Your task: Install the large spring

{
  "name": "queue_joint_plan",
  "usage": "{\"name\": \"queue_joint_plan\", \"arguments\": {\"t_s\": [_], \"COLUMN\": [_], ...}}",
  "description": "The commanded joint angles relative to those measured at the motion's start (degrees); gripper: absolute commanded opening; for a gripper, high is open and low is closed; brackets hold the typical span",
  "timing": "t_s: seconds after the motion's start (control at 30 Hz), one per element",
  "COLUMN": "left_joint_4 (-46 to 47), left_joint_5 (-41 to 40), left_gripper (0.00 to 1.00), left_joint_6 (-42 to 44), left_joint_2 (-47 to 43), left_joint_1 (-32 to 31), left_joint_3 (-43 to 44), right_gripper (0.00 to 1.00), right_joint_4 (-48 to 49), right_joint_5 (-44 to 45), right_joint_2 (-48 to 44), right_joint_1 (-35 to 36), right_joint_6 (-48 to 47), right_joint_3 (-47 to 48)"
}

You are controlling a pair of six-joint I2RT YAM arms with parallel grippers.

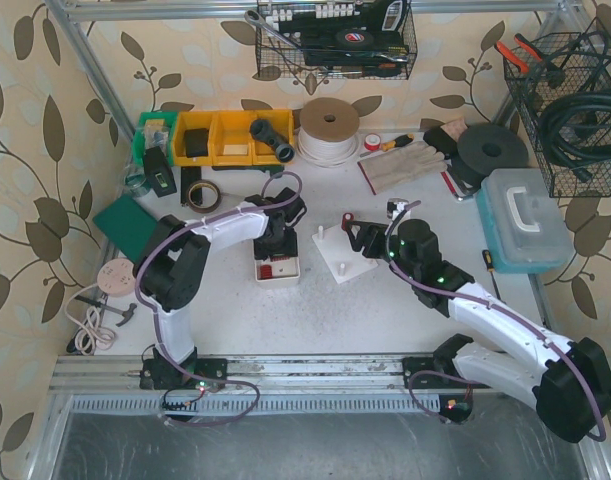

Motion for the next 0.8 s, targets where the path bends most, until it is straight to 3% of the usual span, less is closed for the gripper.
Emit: {"name": "queue_joint_plan", "arguments": {"t_s": [0.0, 0.1, 0.27, 0.37, 0.53, 0.77], "left_joint_4": [2.71, 2.35, 1.84, 1.93, 0.69, -0.35], "left_joint_5": [-0.66, -0.78, -1.57, -1.52, -1.13, 0.07], "left_gripper": [0.64, 0.53, 0.51, 0.45, 0.22, 0.19], "left_joint_6": [-1.07, -1.11, -1.64, -1.83, -2.51, -7.01], "left_joint_2": [2.65, 3.48, 3.36, 3.22, 2.73, -6.46], "left_joint_1": [-0.21, -0.20, -0.29, -0.29, -0.26, -0.13], "left_joint_3": [1.20, 1.70, 1.63, 1.65, 2.74, 3.58], "right_gripper": [0.75, 0.75, 0.75, 0.75, 0.75, 0.75], "right_joint_4": [1.72, 1.79, 1.83, 1.89, 1.75, 4.88], "right_joint_5": [-0.99, -1.23, -1.31, -1.38, -1.56, -3.62], "right_joint_2": [0.55, 0.71, 0.73, 0.73, 0.53, 0.76], "right_joint_1": [0.27, 0.27, 0.31, 0.31, 0.28, 0.34], "right_joint_6": [-1.16, -1.20, -1.20, -1.14, -1.34, -1.18], "right_joint_3": [0.09, 0.07, 0.09, -0.01, 0.15, -0.78]}}
